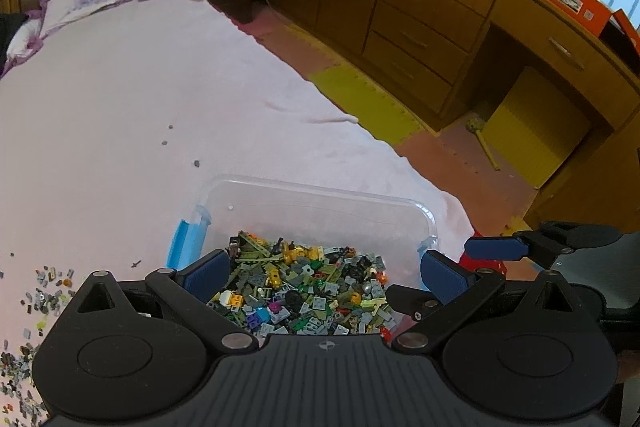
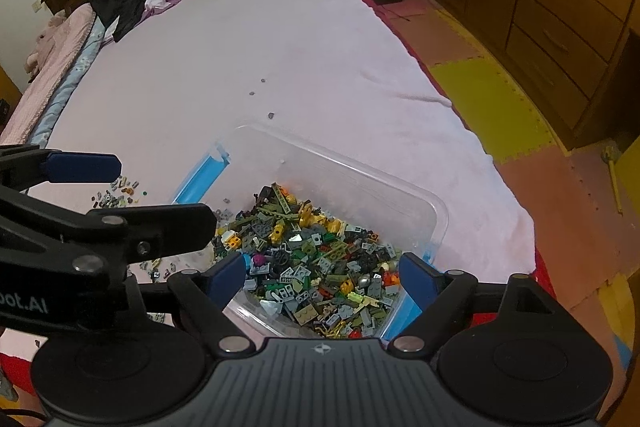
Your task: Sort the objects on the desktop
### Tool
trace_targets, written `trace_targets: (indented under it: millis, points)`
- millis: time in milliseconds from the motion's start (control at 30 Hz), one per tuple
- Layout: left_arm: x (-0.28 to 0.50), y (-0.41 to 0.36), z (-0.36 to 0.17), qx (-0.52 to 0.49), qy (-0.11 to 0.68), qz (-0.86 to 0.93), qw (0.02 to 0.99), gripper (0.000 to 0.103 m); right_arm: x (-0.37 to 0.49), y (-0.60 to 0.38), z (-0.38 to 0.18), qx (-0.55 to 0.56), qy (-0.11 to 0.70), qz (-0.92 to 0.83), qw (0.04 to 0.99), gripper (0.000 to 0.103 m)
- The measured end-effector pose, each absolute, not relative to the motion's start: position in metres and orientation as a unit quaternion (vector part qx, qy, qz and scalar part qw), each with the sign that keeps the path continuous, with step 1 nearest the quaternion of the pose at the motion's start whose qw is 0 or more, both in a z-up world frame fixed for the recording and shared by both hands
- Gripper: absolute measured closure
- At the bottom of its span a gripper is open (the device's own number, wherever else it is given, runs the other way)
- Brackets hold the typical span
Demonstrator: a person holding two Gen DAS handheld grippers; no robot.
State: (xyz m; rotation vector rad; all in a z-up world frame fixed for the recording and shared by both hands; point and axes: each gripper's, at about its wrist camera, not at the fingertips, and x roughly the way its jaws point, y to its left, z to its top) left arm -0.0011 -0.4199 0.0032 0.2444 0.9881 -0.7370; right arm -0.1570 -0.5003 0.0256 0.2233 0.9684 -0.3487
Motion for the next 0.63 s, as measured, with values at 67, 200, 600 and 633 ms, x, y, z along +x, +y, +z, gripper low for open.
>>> trace_targets:
  millis: [67, 200, 600, 633]
  points:
    - [-0.001, -0.42, 0.004, 0.115, 0.462, -0.343, 0.81, 0.0, -0.156, -0.5, 0.026, 0.105, 0.46, -0.166, 0.866, 0.017]
    - [0.001, -0.419, -0.001, 0.119, 0.471, -0.341, 0.805, 0.0, -0.155, -0.499, 0.023, 0.103, 0.462, -0.168, 0.865, 0.016]
    - [0.009, -0.425, -0.006, 0.133, 0.477, -0.343, 0.798, 0.0, -0.153, -0.505, 0.015, 0.107, 0.472, -0.182, 0.856, 0.015]
    - [0.009, -0.424, -0.006, 0.133, 0.477, -0.343, 0.798, 0.0, -0.152, -0.505, 0.014, 0.107, 0.473, -0.183, 0.855, 0.015]
